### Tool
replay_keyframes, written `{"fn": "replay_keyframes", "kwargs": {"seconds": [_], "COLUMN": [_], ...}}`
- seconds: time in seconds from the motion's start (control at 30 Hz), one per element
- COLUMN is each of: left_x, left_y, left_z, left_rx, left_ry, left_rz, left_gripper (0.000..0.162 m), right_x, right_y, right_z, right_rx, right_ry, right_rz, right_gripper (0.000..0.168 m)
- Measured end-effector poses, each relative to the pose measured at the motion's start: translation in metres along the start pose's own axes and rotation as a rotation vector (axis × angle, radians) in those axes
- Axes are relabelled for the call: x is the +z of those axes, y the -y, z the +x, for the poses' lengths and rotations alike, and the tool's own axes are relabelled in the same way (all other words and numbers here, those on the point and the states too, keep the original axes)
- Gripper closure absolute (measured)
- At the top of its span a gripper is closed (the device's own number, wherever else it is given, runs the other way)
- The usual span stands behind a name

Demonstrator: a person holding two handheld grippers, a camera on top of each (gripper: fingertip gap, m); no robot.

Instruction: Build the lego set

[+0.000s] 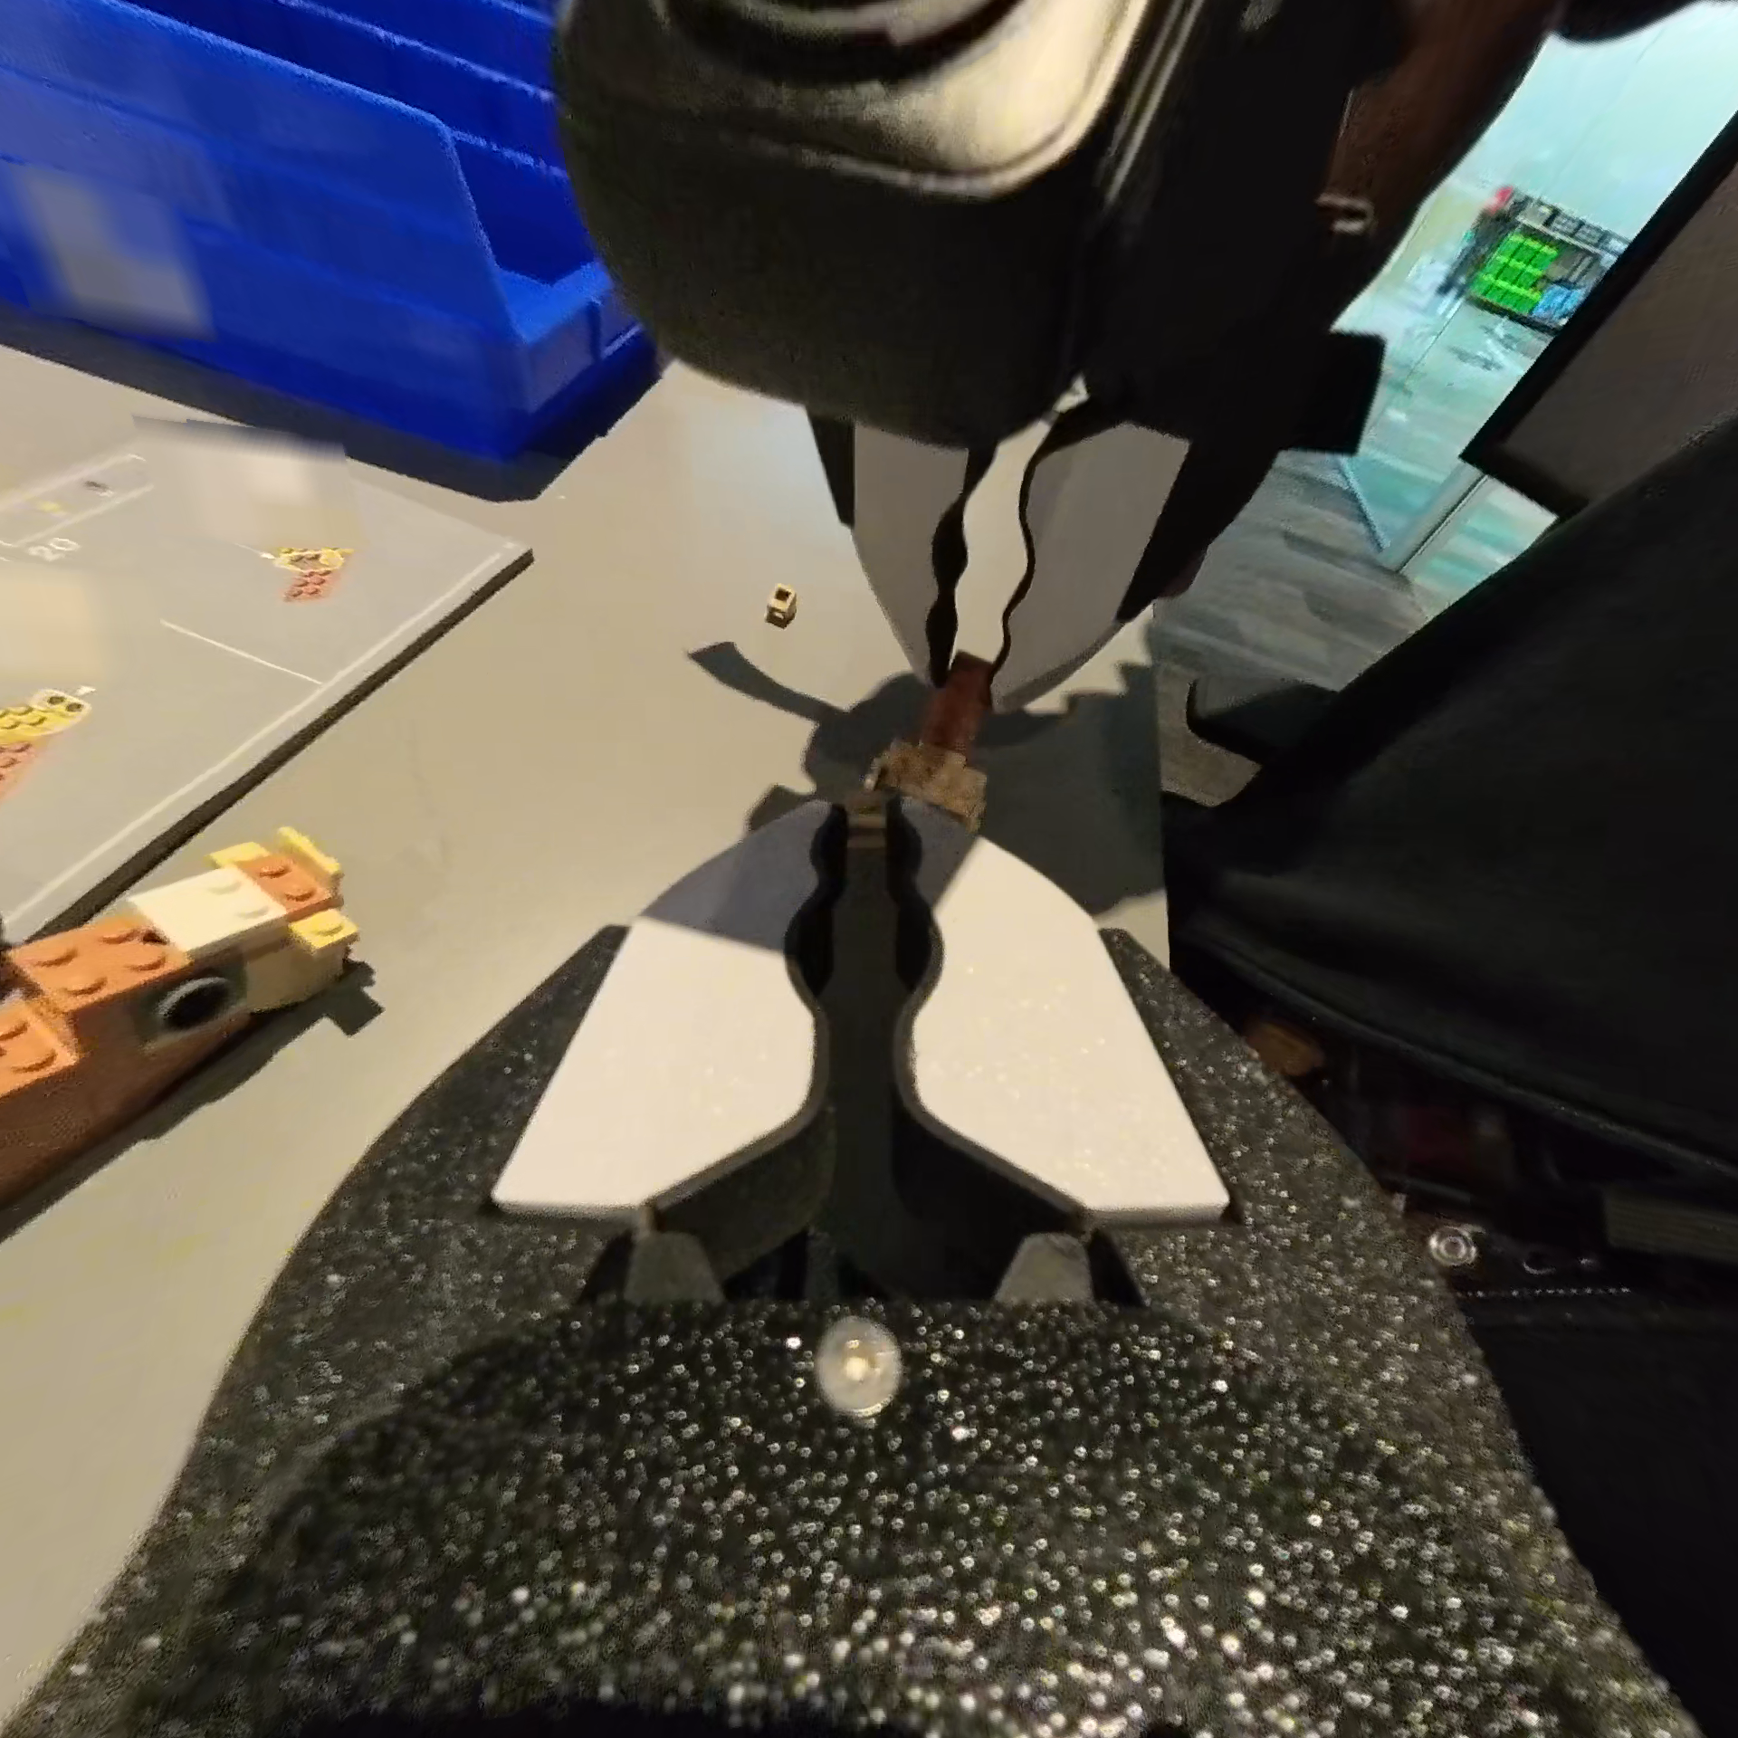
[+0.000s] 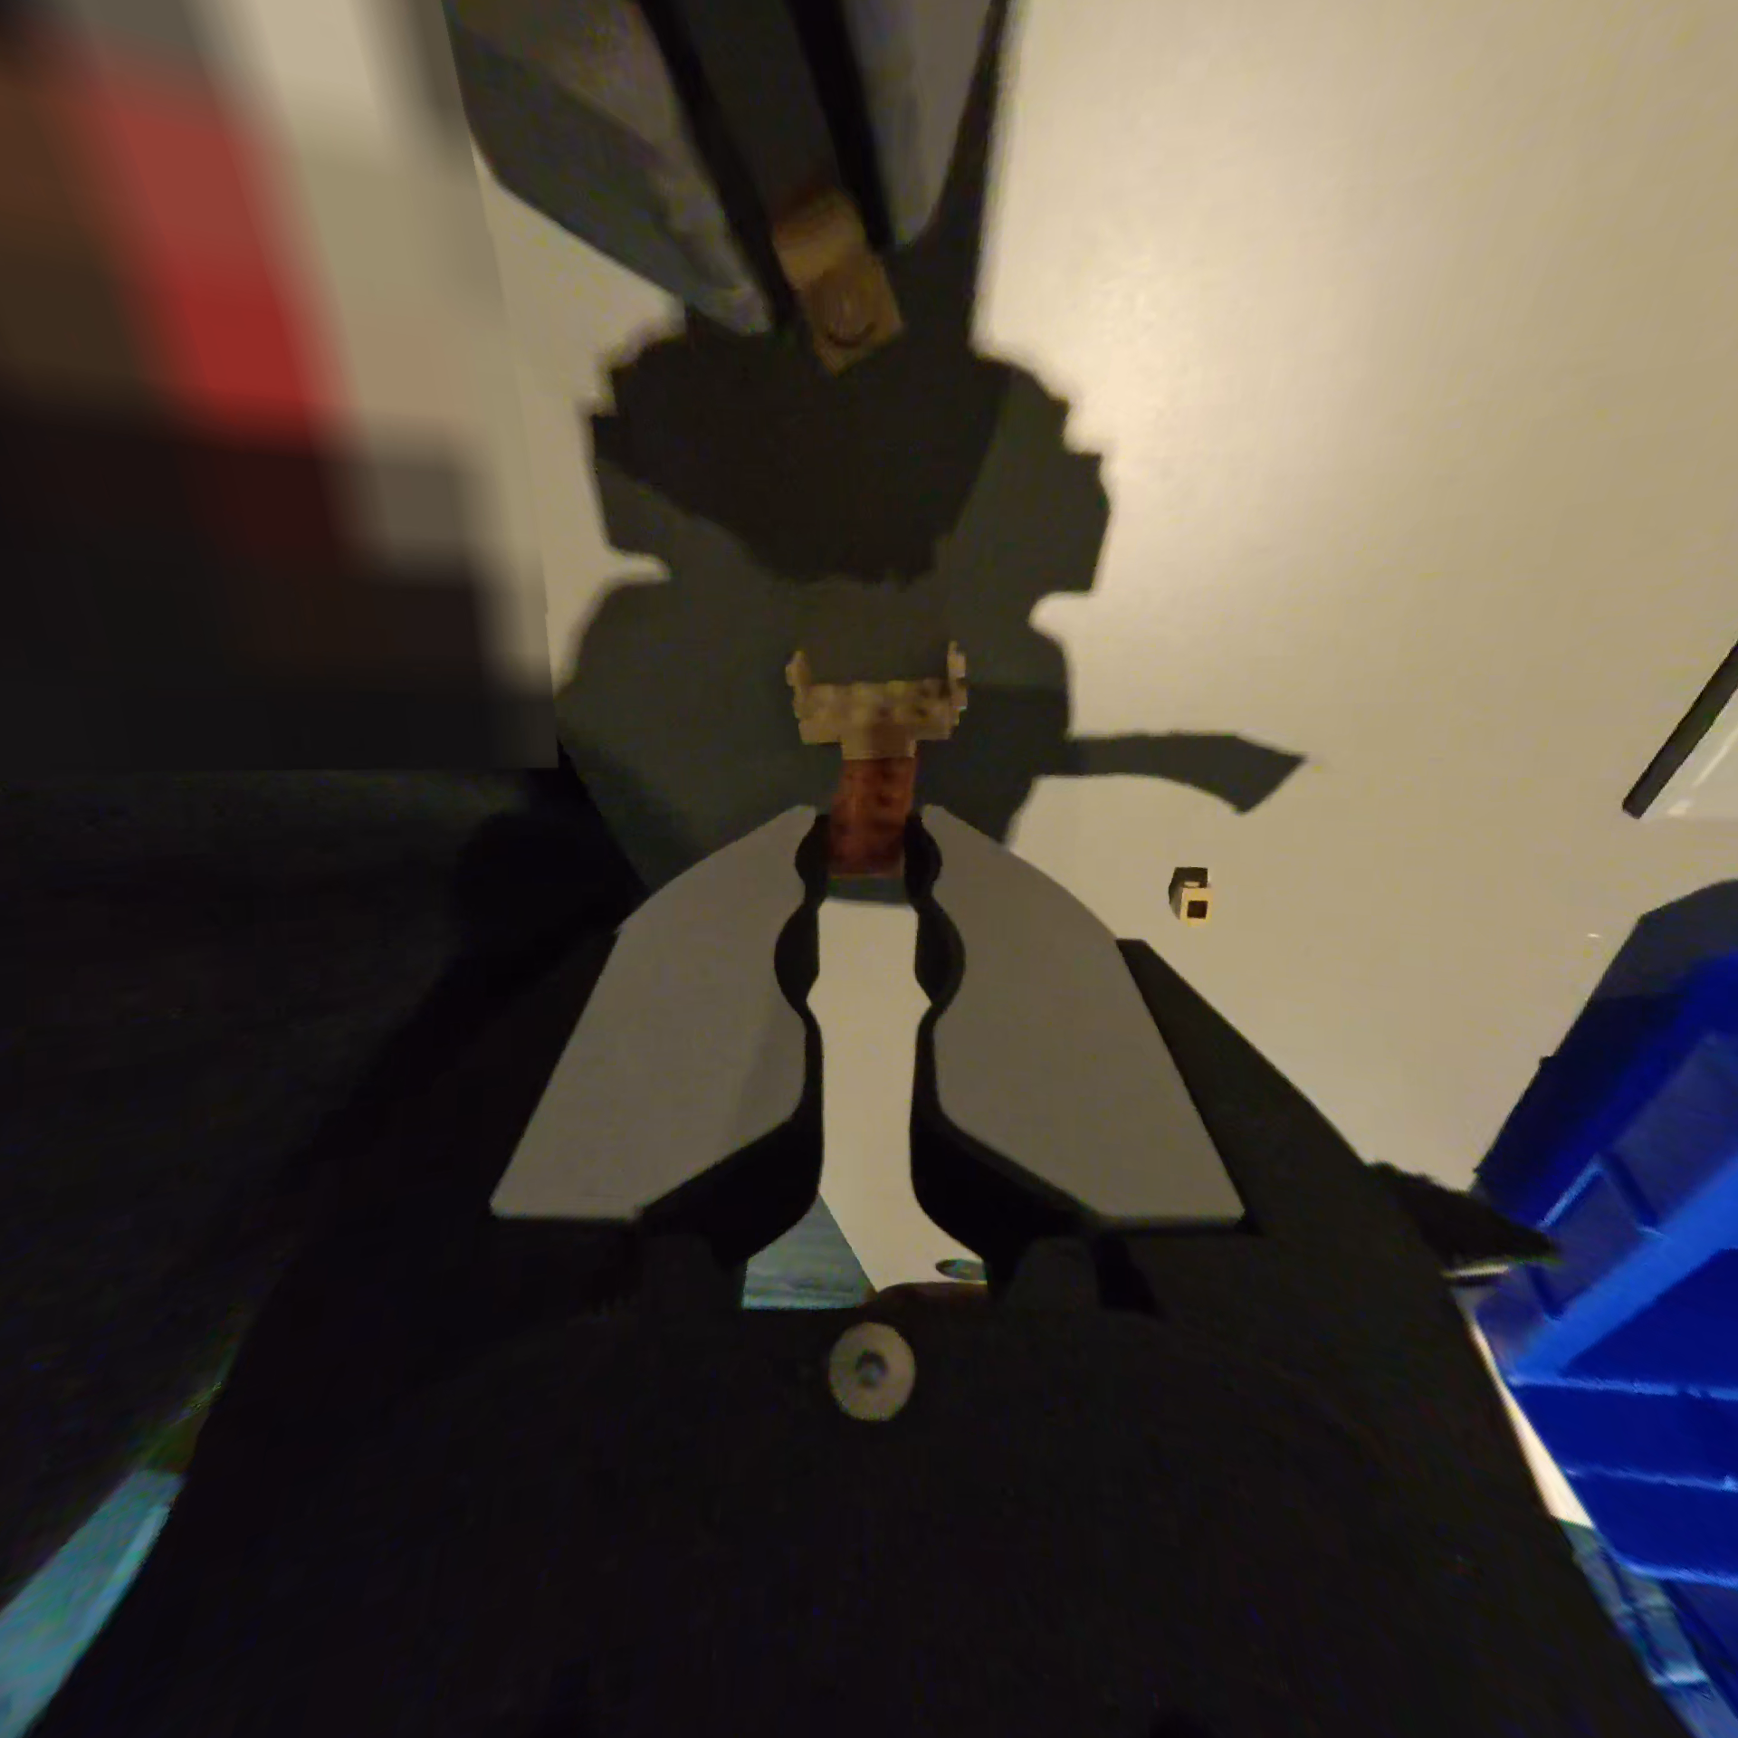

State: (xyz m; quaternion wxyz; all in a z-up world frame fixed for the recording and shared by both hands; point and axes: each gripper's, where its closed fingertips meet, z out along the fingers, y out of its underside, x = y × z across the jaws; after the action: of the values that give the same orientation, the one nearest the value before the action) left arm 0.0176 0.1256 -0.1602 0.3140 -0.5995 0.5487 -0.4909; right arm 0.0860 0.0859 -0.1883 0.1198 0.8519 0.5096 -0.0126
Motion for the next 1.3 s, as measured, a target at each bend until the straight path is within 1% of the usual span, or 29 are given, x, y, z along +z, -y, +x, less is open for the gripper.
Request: {"fn": "replay_keyframes", "kwargs": {"seconds": [0.17, 0.27, 0.33, 0.43, 0.53, 0.63, 0.8, 0.93, 1.0, 1.07, 1.17, 1.3], "left_x": [-0.011, -0.013, -0.013, -0.013, -0.013, -0.01, -0.002, -0.002, -0.002, -0.002, 0.0, 0.004], "left_y": [0.002, 0.003, 0.003, 0.003, 0.006, 0.008, 0.008, 0.007, 0.007, 0.006, 0.003, -0.002], "left_z": [-0.002, -0.001, 0.0, 0.001, 0.005, 0.006, 0.012, 0.013, 0.013, 0.012, 0.013, 0.008], "left_rx": [-0.023, -0.023, -0.017, -0.02, -0.06, -0.112, -0.147, -0.161, -0.184, -0.196, -0.224, -0.295], "left_ry": [-0.013, -0.023, -0.02, -0.02, -0.048, -0.059, -0.071, -0.028, -0.017, -0.009, -0.009, -0.006], "left_rz": [0.039, 0.05, 0.047, 0.048, 0.073, 0.088, 0.089, 0.099, 0.107, 0.105, 0.085, 0.053], "left_gripper": [0.155, 0.155, 0.154, 0.155, 0.155, 0.155, 0.155, 0.155, 0.155, 0.155, 0.155, 0.155], "right_x": [0.0, 0.001, -0.001, -0.009, -0.012, -0.007, -0.016, -0.012, -0.009, -0.004, -0.003, -0.006], "right_y": [0.005, 0.005, 0.004, -0.001, -0.005, 0.0, 0.014, 0.015, 0.016, 0.017, 0.021, 0.03], "right_z": [0.0, 0.0, 0.0, 0.003, 0.009, -0.002, -0.005, -0.007, -0.009, -0.007, -0.006, 0.006], "right_rx": [0.06, 0.06, 0.045, -0.062, -0.306, -0.498, -0.681, -0.805, -0.843, -0.851, -0.791, -0.536], "right_ry": [-0.006, -0.022, -0.033, -0.084, -0.213, -0.219, -0.213, -0.124, -0.091, -0.073, -0.077, -0.181], "right_rz": [0.055, 0.068, 0.098, 0.178, 0.288, 0.421, 0.663, 0.672, 0.661, 0.627, 0.633, 0.623], "right_gripper": [0.153, 0.135, 0.128, 0.125, 0.118, 0.123, 0.132, 0.136, 0.145, 0.161, 0.161, 0.161]}}
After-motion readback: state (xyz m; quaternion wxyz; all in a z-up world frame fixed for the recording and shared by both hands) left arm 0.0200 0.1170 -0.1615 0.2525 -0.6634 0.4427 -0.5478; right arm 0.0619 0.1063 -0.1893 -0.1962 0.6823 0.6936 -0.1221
